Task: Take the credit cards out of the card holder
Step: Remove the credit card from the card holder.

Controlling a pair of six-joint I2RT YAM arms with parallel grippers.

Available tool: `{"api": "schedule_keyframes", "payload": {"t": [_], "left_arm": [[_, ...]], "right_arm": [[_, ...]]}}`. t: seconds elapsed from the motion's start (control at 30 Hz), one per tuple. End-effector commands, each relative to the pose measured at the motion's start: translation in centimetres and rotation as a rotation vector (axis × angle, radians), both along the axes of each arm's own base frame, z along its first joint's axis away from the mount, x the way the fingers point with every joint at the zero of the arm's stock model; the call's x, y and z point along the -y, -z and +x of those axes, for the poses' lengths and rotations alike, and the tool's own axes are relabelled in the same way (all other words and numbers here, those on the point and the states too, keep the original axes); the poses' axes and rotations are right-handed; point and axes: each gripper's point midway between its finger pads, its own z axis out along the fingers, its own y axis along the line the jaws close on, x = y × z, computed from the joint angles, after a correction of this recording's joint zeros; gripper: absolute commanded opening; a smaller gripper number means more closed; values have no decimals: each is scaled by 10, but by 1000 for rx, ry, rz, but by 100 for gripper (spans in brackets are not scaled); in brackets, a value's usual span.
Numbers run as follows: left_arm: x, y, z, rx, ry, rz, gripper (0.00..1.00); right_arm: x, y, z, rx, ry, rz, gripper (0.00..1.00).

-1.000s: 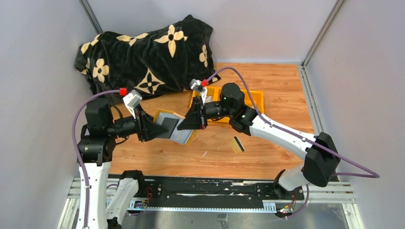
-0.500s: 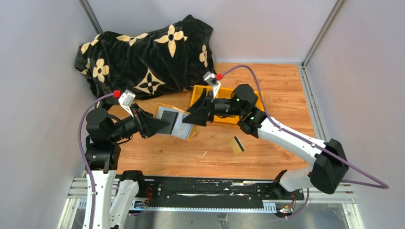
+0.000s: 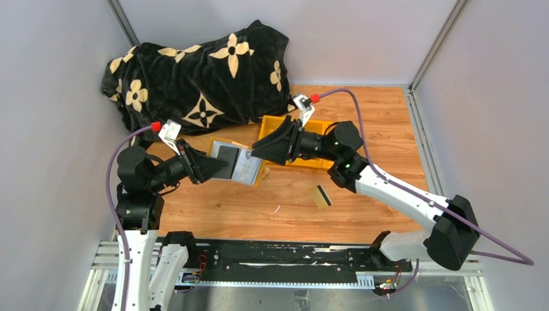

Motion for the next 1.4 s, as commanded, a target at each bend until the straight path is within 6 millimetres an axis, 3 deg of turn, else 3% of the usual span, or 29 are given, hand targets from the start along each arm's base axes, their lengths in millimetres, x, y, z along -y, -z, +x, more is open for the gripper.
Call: {"api": "schedule_keyframes", "payload": {"t": [0.0,0.53,0.9,1.03,1.23,1.37], "left_arm": [[1,-16,2,43,-8,-27,6],[5,-34,-6,52,14,-79,6],[6,-36,-8,38,21,-110,6],[6,-35,-8,37,23,-110,7],[7,-35,-8,29,22,-123,15],[8,-37,-10,24,29,-139,22]], "right_arm": [[-17,-1,-21,-40,-126,26,56],[-49,50,-11,-141,-148,-71,57],[-69,38,-21,-166,-258,4,53],[-68,31,-22,-170,-271,48,46],[-61,5,-25,-197,-336,213,38],[-60,5,-21,-228,-331,257,37]]}}
